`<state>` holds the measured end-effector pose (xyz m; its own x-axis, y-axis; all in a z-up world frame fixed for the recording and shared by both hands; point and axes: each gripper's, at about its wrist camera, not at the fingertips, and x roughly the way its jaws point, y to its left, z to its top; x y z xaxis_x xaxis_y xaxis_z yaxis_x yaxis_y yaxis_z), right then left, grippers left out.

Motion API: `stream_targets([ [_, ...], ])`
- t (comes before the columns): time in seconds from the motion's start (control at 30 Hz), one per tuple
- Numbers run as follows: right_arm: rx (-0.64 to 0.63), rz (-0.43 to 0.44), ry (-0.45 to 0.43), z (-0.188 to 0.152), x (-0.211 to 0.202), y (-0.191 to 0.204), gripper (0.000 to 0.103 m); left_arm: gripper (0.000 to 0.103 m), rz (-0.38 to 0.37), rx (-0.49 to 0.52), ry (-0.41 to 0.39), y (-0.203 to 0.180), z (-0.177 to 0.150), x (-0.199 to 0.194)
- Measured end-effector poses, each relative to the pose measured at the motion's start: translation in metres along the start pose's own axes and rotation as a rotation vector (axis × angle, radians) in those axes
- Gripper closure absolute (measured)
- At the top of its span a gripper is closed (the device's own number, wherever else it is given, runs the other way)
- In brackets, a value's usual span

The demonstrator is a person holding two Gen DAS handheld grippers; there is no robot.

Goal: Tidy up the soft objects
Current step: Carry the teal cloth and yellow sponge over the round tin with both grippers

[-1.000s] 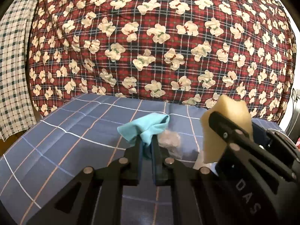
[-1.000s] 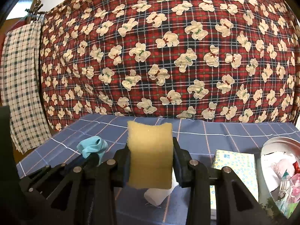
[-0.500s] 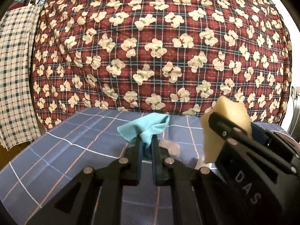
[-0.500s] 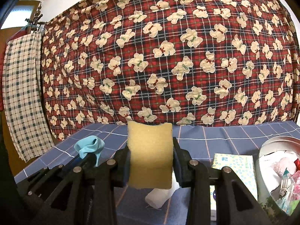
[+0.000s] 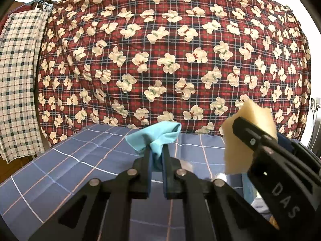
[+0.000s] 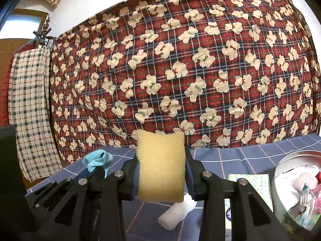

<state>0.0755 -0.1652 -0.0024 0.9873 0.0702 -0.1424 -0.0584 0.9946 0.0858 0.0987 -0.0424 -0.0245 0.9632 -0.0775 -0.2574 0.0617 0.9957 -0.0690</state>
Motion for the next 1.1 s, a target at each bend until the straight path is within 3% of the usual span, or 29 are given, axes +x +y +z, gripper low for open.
stream_targets([
  [0.3,0.011,0.016,-0.027,0.001,-0.007,-0.002,0.063,0.097,0.005,-0.015,-0.081,0.003,0.004,-0.013],
  [0.47,0.009,0.016,-0.027,0.001,-0.008,-0.001,0.063,0.097,0.004,-0.009,-0.089,0.003,0.004,-0.013],
  [0.77,0.028,0.026,-0.029,0.003,-0.018,-0.007,0.063,0.097,0.006,0.006,-0.077,-0.001,0.004,-0.012],
  [1.1,0.04,0.035,-0.014,0.015,-0.027,-0.023,0.063,0.097,0.0,0.082,0.004,-0.022,0.0,-0.005],
])
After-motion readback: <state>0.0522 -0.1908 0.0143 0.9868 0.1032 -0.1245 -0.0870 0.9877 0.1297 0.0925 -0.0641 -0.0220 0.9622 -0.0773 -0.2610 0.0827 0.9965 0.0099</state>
